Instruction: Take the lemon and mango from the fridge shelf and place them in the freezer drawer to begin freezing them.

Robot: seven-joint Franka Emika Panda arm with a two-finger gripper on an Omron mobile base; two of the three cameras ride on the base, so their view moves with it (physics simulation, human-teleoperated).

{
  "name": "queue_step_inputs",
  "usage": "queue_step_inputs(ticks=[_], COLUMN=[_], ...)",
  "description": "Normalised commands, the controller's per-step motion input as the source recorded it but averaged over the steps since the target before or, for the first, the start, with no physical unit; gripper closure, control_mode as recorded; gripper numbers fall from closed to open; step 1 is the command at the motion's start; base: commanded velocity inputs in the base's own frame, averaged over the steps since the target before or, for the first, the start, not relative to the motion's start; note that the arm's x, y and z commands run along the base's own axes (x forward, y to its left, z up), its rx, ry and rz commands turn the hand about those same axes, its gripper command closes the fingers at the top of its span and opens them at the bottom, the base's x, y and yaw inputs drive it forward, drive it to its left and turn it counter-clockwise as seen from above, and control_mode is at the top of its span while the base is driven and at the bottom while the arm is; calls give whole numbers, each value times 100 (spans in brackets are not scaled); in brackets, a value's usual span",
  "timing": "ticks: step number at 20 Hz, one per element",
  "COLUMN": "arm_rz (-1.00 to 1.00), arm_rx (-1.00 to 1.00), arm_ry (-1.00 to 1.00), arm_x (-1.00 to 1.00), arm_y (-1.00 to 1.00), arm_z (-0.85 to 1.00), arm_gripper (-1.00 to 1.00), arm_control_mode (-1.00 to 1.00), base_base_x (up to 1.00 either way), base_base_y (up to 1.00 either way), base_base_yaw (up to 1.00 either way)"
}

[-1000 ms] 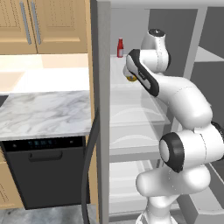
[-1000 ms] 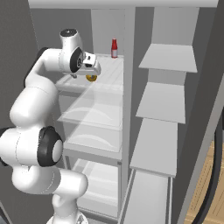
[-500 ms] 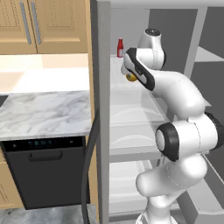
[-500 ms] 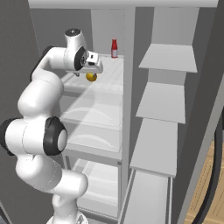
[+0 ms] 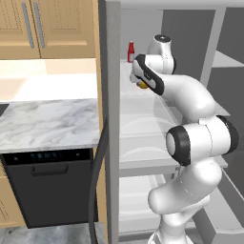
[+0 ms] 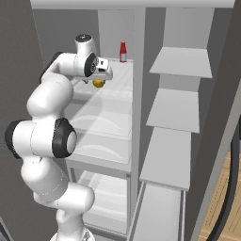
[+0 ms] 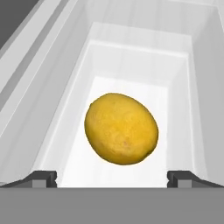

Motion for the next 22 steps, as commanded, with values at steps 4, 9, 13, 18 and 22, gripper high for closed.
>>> queue_step_inputs(ticks=[4,9,13,18,22], arm_rz=[2,3,3,2,0], arm_rx=[0,0,0,-1,-2], arm_ry=[0,0,0,0,-1], arm_x=[31,31,31,13,0], arm_y=[0,0,0,0,0], arm_z=[-16,-10,-8,-22,-22], arm_gripper=[-100,-100,-100,100,100], arm_control_mode=[-100,-100,-100,-100,-100], base_base_x=[0,0,0,0,0], base_base_y=[0,0,0,0,0], base_base_yaw=[0,0,0,0,0])
